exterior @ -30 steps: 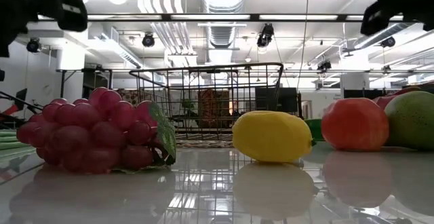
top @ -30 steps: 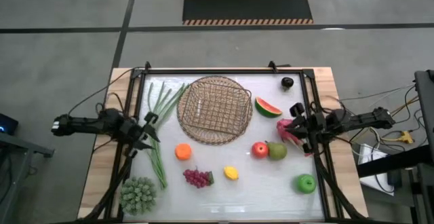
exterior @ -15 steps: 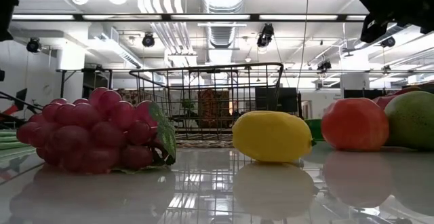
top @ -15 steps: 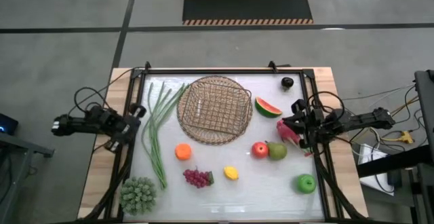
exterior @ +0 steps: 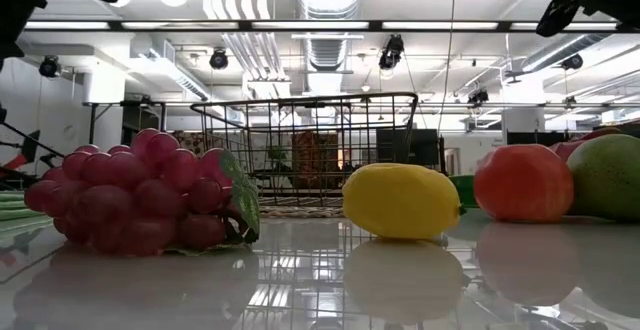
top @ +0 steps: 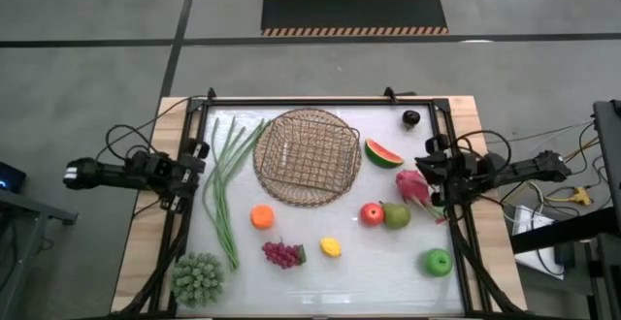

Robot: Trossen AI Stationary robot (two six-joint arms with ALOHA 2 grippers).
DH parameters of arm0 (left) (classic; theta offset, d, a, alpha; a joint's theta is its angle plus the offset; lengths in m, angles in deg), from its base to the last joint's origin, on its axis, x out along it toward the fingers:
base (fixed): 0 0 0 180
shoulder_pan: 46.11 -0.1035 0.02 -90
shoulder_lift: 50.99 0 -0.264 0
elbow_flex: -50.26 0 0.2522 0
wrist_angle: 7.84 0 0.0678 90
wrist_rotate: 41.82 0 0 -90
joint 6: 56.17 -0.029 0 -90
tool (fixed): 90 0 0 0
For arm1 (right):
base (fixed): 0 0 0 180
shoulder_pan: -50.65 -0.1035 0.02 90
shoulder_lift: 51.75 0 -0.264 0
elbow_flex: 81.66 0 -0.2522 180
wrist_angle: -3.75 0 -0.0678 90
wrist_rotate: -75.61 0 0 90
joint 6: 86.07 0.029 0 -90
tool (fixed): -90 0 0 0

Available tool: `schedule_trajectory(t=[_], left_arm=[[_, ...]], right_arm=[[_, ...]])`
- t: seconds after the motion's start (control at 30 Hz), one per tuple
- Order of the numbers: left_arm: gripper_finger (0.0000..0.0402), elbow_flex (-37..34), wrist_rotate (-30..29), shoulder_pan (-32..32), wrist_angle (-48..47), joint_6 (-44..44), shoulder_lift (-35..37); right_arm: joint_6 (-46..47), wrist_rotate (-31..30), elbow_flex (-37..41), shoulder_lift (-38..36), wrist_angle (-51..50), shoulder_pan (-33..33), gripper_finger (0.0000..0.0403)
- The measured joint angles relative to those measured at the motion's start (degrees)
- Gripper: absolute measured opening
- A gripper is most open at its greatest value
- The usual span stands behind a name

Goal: Build produce basket
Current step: Put the red apple into the wire basket

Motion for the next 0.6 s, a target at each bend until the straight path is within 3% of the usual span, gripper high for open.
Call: schedule_trajectory(t=[0.43, 0.6], left_arm=[[0.0118, 2.31, -6.93, 0.00, 6.73, -13.86, -9.76], [0.0118, 2.27, -8.59, 0.00, 7.57, -14.93, -10.60]], right_arm=[[-3.99, -0.28, -8.11, 16.88, 1.75, -0.02, 0.0038], [1.34, 0.24, -14.36, 21.07, -9.30, -0.73, 0.0038]])
